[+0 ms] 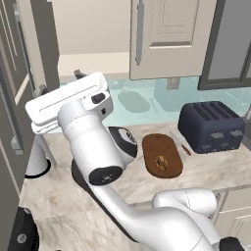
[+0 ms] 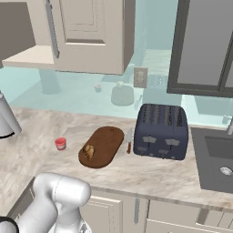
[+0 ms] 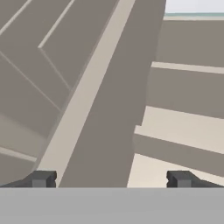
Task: Pick the bread, place it on the cutting board, pick the jam, place it on the counter, and close the cabinet.
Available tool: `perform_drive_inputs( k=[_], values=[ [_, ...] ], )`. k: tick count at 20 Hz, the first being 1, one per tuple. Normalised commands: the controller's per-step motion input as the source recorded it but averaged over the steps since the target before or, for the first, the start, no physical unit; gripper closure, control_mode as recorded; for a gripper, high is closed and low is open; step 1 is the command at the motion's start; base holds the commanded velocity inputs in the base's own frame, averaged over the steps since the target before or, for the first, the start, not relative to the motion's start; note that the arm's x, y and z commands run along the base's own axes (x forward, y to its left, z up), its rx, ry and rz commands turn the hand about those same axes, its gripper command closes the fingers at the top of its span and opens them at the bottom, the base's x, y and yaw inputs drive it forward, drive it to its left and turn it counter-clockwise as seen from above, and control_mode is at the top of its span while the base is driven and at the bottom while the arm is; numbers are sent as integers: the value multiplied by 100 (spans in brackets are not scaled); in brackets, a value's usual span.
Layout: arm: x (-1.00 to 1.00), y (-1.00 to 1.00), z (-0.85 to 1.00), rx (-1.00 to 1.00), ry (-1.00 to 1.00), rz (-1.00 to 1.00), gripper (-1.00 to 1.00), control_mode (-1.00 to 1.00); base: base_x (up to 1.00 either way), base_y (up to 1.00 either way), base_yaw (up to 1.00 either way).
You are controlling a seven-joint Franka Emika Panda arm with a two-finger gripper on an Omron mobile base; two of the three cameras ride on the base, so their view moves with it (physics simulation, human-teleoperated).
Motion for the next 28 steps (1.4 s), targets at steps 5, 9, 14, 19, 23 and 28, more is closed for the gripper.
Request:
perform_drive_inputs(
  k=[5,9,14,19,23,28],
  values=[
    [21,22,-8,0,6,0,-100,-100,0,0,0],
    [-4,9,0,0,5,0,-100,-100,0,0,0],
    [-6,16,0,0,10,4,-100,-100,0,0,0],
    [-3,25,0,0,14,17,-100,-100,0,0,0],
    [-16,35,0,-1,3,16,-100,-100,0,0,0],
    [-9,42,-10,-3,0,12,-100,-100,0,0,0]
  ],
)
